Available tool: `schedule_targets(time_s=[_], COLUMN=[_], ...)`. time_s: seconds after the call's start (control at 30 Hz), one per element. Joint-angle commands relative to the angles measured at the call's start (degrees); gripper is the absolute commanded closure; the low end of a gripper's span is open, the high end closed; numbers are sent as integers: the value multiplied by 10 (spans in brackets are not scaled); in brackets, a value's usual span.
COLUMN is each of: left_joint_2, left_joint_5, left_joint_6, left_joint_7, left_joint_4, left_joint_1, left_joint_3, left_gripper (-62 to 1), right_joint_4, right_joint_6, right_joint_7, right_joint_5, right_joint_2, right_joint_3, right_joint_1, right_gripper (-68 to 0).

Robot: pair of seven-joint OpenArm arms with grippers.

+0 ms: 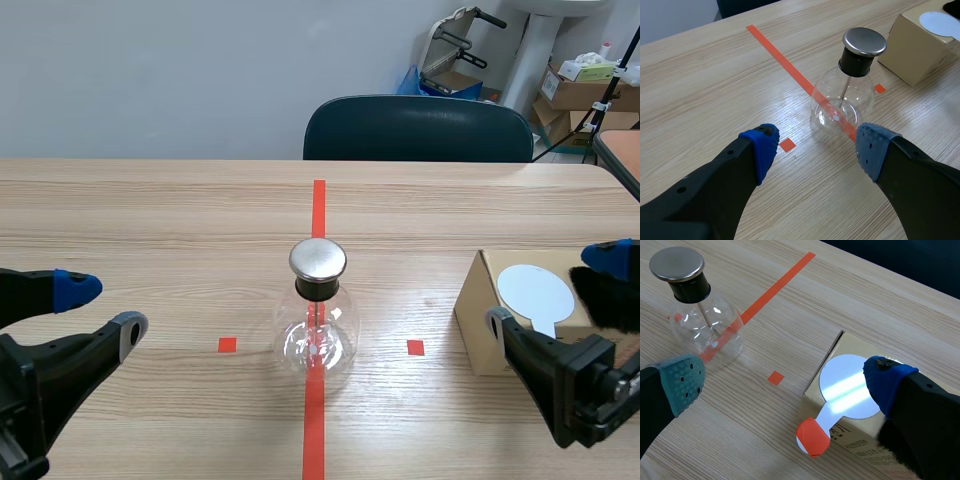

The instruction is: Do the electroscope experiment

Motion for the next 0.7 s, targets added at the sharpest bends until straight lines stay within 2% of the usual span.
schedule_targets(time_s=[0.0,0.67], left_joint_2=[3,3], left_joint_5=[-4,-1], left_joint_6=[0,0], left_joint_7=[-8,-12], left_joint_4=[6,6], left_joint_1=[1,-2], left_joint_3=[2,2], left_gripper=[-356,-356], right_joint_4=[8,8], right_joint_6=[0,5], right_joint_7=[10,11], right_joint_5=[5,-11], right_joint_2=[0,0], right_joint_3=[2,2], right_joint_1=[7,7], right_gripper=[-679,-679])
